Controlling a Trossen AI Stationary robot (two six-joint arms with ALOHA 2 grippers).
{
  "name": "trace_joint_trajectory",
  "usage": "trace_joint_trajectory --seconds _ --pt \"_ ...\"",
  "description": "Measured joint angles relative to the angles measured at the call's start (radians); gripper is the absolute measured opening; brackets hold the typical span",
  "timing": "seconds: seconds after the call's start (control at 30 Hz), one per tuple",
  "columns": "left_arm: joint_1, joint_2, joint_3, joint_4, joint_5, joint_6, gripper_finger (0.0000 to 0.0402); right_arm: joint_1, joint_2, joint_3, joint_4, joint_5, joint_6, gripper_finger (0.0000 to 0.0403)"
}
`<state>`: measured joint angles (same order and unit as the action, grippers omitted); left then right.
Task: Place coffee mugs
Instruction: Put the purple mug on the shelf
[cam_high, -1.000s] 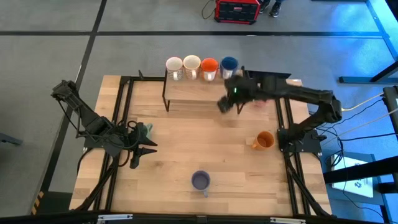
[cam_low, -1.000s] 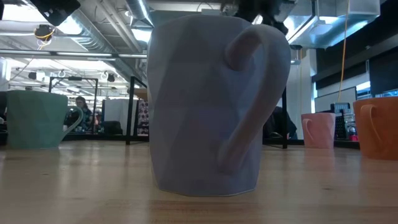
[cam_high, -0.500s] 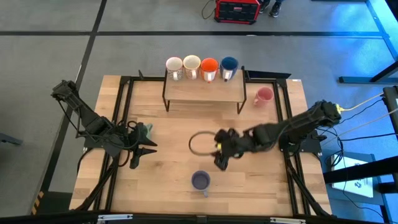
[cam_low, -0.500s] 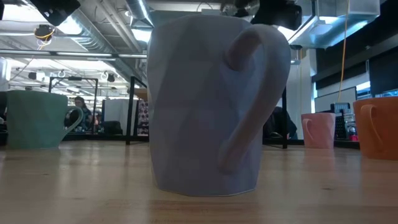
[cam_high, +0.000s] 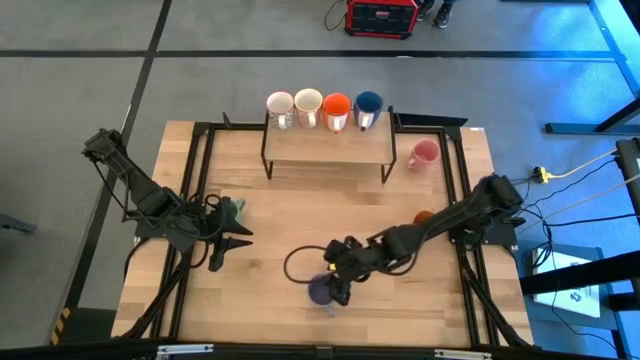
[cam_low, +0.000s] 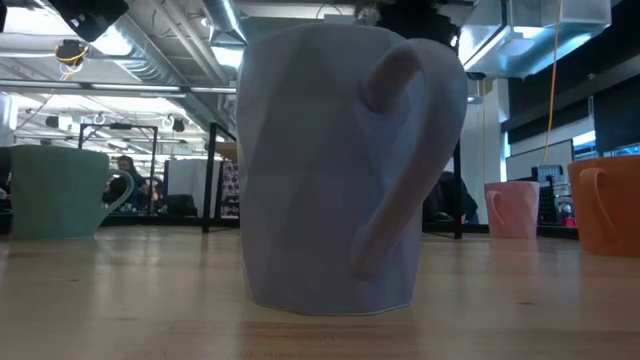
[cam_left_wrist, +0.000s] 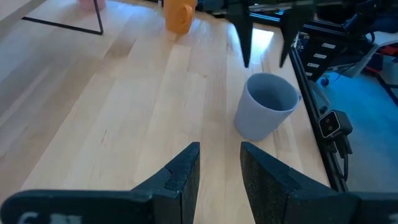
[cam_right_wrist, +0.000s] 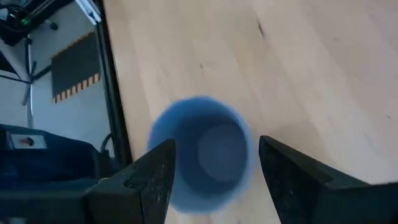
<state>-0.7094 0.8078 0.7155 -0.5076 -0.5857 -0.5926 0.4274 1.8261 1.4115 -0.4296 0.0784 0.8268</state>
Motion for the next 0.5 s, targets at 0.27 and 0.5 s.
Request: trace_joint_trajectory --seconds 0.27,0.5 --pt "0.0 0.0 0.0 0.0 0.001 0.0 0.011 -0.002 0.079 0.136 -0.286 -0.019 0.108 0.0218" --pt "0.0 0.0 0.0 -0.006 0.0 0.0 0.011 -0.002 0.085 0.125 -0.326 -0.017 0.253 0.0218"
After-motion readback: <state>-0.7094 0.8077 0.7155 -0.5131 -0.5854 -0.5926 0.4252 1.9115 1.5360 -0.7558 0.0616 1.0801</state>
